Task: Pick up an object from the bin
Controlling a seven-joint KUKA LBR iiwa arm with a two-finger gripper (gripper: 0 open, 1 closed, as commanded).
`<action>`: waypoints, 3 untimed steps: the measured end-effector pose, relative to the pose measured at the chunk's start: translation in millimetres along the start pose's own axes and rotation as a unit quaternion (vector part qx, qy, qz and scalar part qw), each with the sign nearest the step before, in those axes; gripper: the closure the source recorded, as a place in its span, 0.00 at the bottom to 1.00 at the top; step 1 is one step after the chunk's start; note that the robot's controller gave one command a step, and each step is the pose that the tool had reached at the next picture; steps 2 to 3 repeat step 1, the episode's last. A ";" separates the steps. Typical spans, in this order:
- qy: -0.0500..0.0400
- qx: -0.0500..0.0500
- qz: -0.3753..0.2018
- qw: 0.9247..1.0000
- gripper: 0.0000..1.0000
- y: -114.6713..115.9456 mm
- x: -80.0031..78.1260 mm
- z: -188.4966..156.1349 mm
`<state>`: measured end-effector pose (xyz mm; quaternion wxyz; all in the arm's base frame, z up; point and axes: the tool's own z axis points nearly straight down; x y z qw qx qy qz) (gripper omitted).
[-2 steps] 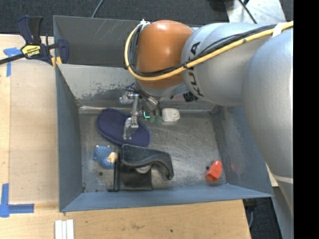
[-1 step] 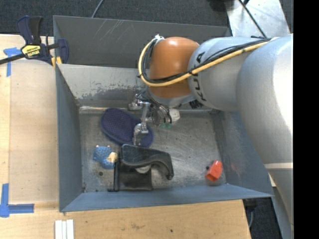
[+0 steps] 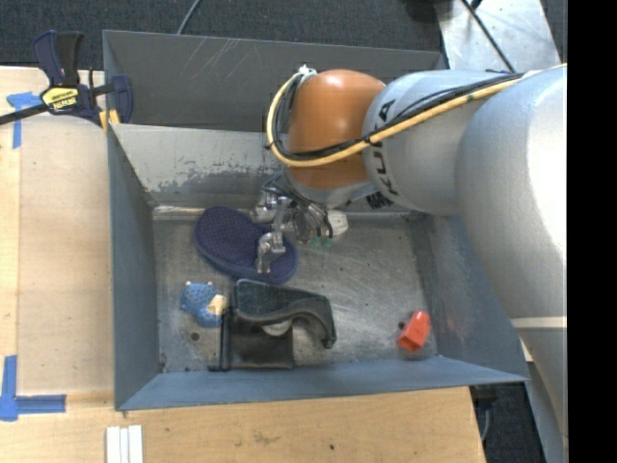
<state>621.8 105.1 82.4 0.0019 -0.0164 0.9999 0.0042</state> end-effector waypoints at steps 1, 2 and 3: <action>-0.004 0.003 -0.070 0.998 1.00 30.6 9.8 -148.4; -0.004 0.003 -0.070 0.998 1.00 30.6 9.8 -148.4; -0.004 0.003 -0.070 0.998 1.00 30.6 9.8 -148.4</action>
Offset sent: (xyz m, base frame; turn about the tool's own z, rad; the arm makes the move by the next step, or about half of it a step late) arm -0.0138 0.0283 0.1424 -0.1388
